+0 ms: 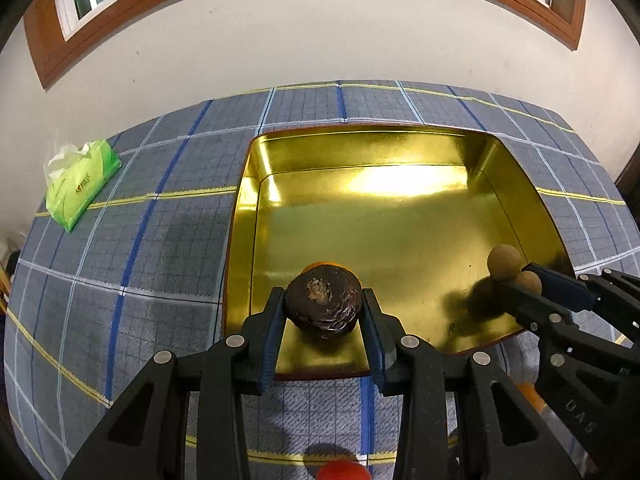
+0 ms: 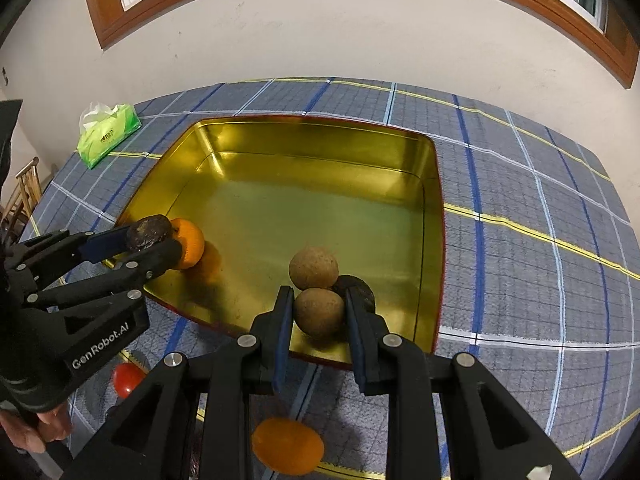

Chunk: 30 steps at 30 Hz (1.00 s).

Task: Organize fruits
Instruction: 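Open the left gripper dropping the brown fruit while the right gripper releases the kiwis into the tin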

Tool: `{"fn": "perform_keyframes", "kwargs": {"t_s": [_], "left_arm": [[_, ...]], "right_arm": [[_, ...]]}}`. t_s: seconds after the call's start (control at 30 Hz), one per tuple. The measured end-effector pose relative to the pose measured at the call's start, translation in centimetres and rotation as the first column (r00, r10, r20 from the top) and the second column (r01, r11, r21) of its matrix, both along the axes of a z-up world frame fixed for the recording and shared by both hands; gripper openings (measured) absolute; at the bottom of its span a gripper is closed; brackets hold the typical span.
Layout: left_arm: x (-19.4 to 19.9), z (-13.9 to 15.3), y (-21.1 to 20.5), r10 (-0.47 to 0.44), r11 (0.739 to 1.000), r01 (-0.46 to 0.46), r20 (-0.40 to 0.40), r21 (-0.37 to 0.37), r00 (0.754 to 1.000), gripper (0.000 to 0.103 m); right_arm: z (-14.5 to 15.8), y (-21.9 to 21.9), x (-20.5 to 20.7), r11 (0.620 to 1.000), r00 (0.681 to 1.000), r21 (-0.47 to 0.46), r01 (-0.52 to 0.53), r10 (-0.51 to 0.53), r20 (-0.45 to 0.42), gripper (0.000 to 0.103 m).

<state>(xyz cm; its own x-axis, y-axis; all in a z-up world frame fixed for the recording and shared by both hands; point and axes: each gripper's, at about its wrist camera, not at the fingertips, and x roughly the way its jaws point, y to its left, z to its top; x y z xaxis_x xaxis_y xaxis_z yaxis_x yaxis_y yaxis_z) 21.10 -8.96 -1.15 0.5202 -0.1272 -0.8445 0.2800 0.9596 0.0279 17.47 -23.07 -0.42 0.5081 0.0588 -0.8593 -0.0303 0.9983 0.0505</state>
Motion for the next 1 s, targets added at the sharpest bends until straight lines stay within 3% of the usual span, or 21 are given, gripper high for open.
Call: {"fn": "perform_keyframes", "kwargs": {"t_s": [0.33,0.5,0.57,1.0], "left_arm": [[-0.1,-0.5,0.1,0.006,1.0,-0.006,-0.004,0.004,1.0,0.039],[0.0,-0.5,0.2,0.018,1.0,-0.018,-0.009,-0.004,1.0,0.042],[-0.2,-0.4,0.2,0.018,1.0,-0.018,-0.006,-0.005,1.0,0.045],[-2.4,1.4,0.7,0.014,1.0,-0.014,0.023,-0.022,1.0,0.048]], "right_arm": [[-0.1,0.0,0.1,1.0,1.0,-0.002,0.0,0.0,0.0,0.025],[0.0,-0.1,0.0,1.0,1.0,0.0,0.006,-0.006,-0.001,0.03],[0.1,0.0,-0.1,1.0,1.0,-0.002,0.006,-0.006,0.003,0.034],[2.1,0.4,-2.5,1.0,0.999,-0.012,0.001,0.0,0.035,0.036]]}}
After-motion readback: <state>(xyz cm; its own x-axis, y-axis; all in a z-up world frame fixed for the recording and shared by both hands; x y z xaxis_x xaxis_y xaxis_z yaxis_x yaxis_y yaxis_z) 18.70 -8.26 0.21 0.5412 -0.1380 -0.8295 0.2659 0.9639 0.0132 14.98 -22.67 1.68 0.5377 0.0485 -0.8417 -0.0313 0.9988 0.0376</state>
